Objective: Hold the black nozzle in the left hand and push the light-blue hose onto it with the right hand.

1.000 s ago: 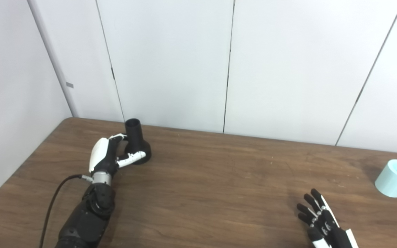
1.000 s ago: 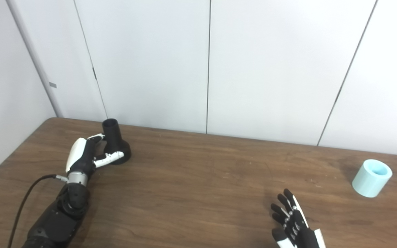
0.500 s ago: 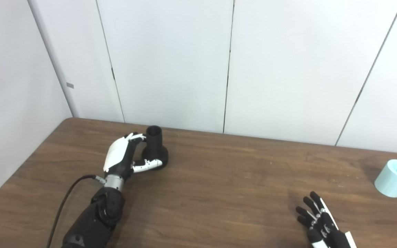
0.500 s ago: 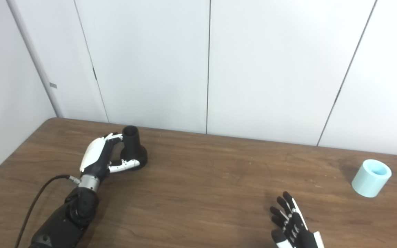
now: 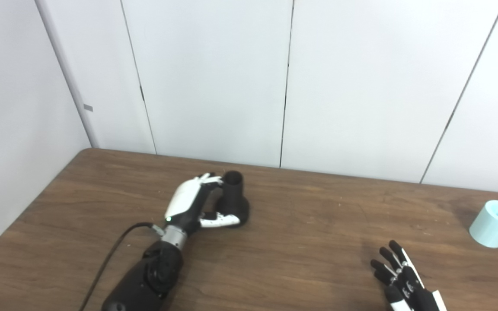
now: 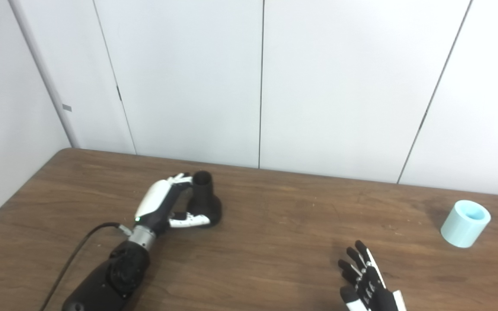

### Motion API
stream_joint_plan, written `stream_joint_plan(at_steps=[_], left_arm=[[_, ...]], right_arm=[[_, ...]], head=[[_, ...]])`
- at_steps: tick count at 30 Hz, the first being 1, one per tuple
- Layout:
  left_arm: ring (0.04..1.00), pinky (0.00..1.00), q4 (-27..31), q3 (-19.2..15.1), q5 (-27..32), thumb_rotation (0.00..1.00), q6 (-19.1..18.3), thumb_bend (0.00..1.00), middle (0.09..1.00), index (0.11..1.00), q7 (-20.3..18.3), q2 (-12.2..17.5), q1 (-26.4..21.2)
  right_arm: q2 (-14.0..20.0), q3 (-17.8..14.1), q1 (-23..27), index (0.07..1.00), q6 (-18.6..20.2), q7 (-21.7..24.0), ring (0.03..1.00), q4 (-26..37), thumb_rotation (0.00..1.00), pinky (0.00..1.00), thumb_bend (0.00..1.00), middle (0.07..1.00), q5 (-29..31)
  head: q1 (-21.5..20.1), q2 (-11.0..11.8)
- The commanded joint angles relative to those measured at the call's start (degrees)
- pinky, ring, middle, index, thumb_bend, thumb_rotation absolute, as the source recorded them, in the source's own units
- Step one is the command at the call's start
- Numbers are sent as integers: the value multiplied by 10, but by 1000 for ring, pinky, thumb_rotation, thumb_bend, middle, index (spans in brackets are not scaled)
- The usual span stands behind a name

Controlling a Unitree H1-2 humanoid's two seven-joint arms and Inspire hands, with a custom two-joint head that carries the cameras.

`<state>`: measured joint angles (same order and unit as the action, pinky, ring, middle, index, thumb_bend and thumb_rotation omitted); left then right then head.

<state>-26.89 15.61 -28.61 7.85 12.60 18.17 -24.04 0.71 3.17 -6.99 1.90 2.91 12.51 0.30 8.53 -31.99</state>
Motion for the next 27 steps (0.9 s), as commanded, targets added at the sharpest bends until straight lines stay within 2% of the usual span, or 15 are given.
stream_joint_plan(at_steps=[1, 3, 6, 9, 15, 27], left_arm=[[953, 1000, -25, 27, -2, 417, -7, 582, 818, 492, -26, -32, 61], [955, 1000, -20, 28, 0, 425, -6, 585, 820, 491, -37, -38, 66], [957, 1000, -2, 33, 8, 430, -9, 594, 820, 489, -71, -46, 77], [961, 1000, 17, 41, 20, 468, -11, 632, 821, 482, -110, -46, 88], [971, 1000, 43, 58, 35, 452, -11, 616, 823, 472, -169, -39, 103], [980, 1000, 89, 101, 60, 408, -34, 595, 825, 473, -239, -27, 130]], right_arm=[[-8, 6, -7, 965, 1, -2, 859, 16, 711, 870, 793, 925, -3], [-9, 7, -7, 965, 3, -3, 858, 18, 710, 870, 794, 925, -4], [-12, 12, -6, 965, 9, -7, 856, 21, 714, 871, 803, 928, -9], [-18, 20, -4, 966, 20, -13, 852, 28, 720, 871, 808, 931, -18], [-25, 30, -4, 970, 35, -23, 850, 38, 725, 874, 803, 934, -26], [-38, 43, -2, 972, 71, -37, 846, 62, 738, 893, 814, 928, -40]], head=[[-7, -3], [-8, -4], [-32, -11], [-46, -14], [-64, -20], [-86, -34]])
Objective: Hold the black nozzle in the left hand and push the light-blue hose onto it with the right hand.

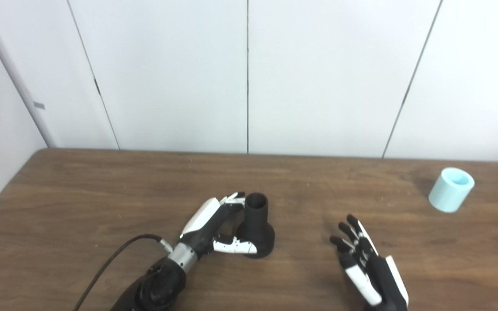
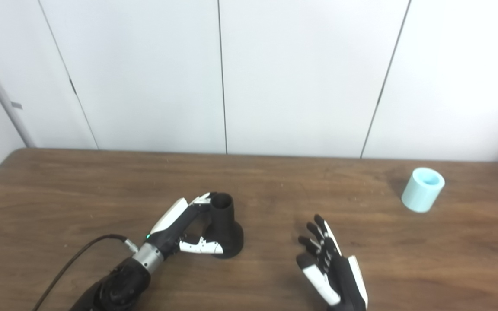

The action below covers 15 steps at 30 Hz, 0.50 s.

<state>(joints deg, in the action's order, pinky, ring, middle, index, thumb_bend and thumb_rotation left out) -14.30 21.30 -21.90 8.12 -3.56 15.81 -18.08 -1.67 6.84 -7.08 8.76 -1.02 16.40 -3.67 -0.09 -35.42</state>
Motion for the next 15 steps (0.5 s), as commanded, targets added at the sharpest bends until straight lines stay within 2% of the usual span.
stream_joint_plan(at_steps=[1, 7, 15], left_arm=[[982, 1000, -35, 48, -6, 410, -37, 597, 826, 470, -81, -3, 70], [983, 1000, -38, 62, -8, 425, -35, 608, 830, 468, -88, 3, 69], [985, 1000, -41, 80, -20, 412, -27, 599, 842, 470, -76, 1, 73]], right_arm=[[-14, 7, -1, 972, 4, 2, 846, 24, 738, 894, 814, 929, 0], [-13, 7, -1, 972, 8, 2, 845, 26, 739, 894, 814, 929, 2], [-12, 4, 4, 968, 28, 1, 842, 45, 744, 887, 828, 929, 1]], head=[[0, 0], [-1, -1], [-8, -3]])
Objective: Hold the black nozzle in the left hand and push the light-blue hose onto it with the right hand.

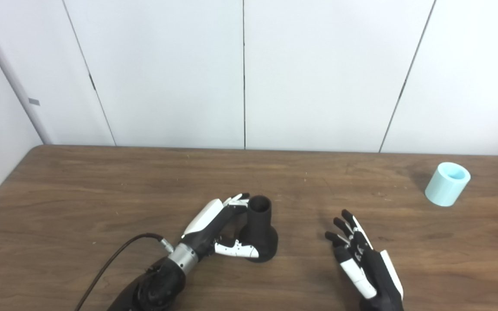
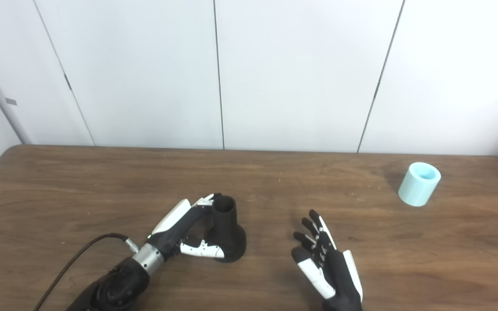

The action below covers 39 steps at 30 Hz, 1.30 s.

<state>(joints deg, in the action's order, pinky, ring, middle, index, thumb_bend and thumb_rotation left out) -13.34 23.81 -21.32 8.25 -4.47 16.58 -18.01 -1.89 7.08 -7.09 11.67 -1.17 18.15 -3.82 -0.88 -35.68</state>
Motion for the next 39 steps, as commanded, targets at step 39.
stream_joint_plan(at_steps=[39], left_arm=[[983, 1000, -71, 52, -27, 417, -5, 610, 836, 466, -46, -10, 51]], right_arm=[[357, -103, 273, 913, 4, 73, 923, -15, 522, 850, 998, 936, -287]], head=[[-4, 0]])
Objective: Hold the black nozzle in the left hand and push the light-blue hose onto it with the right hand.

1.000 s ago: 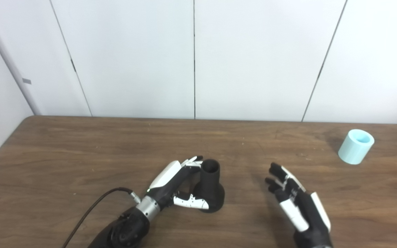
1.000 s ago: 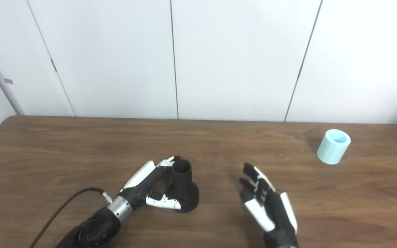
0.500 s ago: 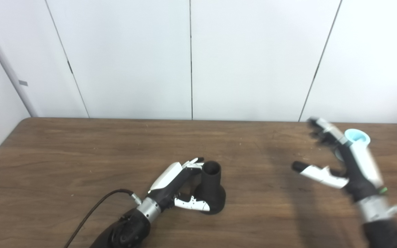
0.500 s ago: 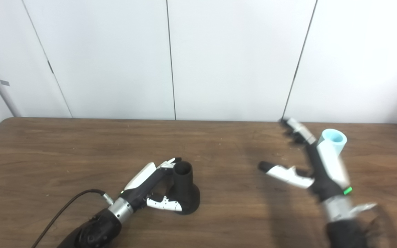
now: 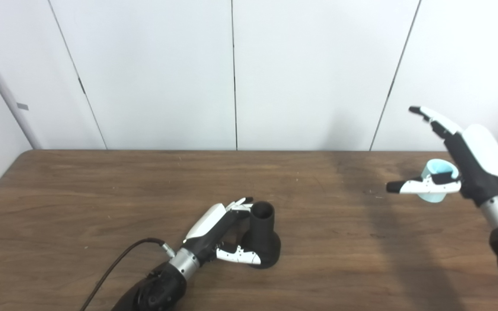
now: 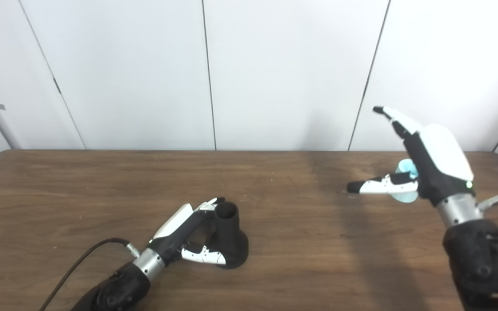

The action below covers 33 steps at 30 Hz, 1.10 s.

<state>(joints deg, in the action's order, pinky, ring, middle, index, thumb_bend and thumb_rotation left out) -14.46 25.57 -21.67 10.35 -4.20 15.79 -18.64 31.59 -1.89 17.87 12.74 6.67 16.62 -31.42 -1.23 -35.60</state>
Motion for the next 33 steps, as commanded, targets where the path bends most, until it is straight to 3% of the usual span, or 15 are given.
stream_joint_plan(at_steps=[1, 12, 18, 19, 24, 30, 33], left_arm=[[983, 1000, -61, 35, -24, 417, -26, 610, 836, 467, -49, -1, 57], [983, 1000, -61, 36, -24, 417, -31, 609, 836, 474, -56, 1, 53], [983, 1000, -51, 36, -24, 415, -36, 608, 834, 474, -59, 2, 54], [983, 1000, -52, 36, -24, 414, -36, 607, 833, 474, -59, 3, 54], [983, 1000, -55, 34, -22, 403, -31, 600, 833, 474, -58, 6, 55], [983, 1000, -50, 33, -23, 402, -35, 600, 833, 473, -57, 7, 58], [983, 1000, -53, 34, -23, 401, -35, 598, 833, 476, -56, 5, 59]], right_arm=[[26, -14, 28, 914, -8, -7, 915, -6, 538, 883, 1000, 937, -17], [68, -8, 71, 890, -18, -14, 905, -73, 511, 942, 990, 931, -78], [93, 9, 94, 875, 7, 40, 890, -104, 491, 946, 995, 921, -82], [97, 13, 98, 844, 16, 56, 862, -108, 461, 905, 998, 885, -84], [123, 51, 133, 849, 65, 138, 874, -144, 485, 941, 1000, 885, -110], [133, 87, 157, 843, 59, 139, 870, -187, 464, 914, 1000, 885, -141], [135, 105, 169, 837, 56, 147, 851, -201, 444, 820, 1000, 887, -154]], head=[[-2, -1], [-3, -3], [-1, -3], [-1, -3], [0, -3], [-2, -4], [-2, -5]])
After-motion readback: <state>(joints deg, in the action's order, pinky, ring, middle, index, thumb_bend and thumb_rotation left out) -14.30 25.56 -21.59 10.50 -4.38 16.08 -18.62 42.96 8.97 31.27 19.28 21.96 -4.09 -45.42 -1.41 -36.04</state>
